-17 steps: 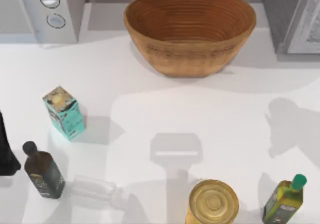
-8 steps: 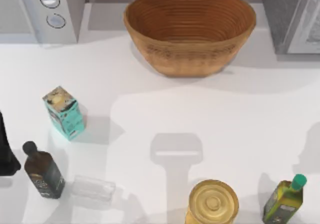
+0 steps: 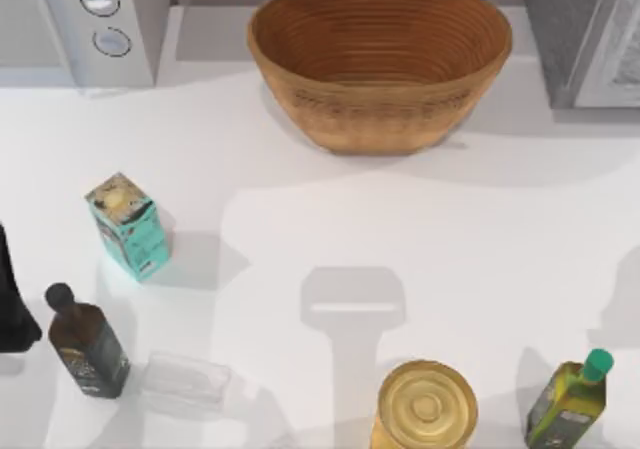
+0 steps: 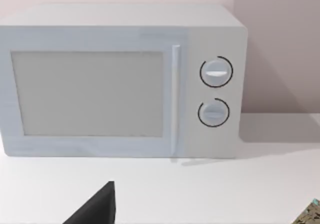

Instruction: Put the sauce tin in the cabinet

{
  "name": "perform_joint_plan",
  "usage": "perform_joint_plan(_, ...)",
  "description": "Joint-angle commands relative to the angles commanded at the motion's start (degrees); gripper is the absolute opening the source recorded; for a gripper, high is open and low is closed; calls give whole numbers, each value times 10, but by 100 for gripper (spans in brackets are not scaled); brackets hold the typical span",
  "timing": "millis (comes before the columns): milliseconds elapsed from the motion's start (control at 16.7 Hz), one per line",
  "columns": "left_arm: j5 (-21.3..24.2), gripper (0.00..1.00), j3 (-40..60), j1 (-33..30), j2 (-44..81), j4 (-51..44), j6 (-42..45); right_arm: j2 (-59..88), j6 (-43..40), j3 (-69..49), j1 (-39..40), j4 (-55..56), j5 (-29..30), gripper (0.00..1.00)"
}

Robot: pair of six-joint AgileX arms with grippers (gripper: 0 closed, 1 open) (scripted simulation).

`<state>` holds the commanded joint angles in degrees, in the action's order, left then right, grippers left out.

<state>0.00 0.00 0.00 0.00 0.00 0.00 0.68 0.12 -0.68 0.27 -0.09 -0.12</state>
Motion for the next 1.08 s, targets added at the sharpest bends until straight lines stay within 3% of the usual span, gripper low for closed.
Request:
perform_joint_plan(360, 0, 100, 0, 0, 0, 0, 0, 123, 9, -159, 21, -46, 15, 0)
perform_joint_plan(1080, 0, 100, 0, 0, 0, 0, 0, 577, 17, -793, 75, -221, 93, 0)
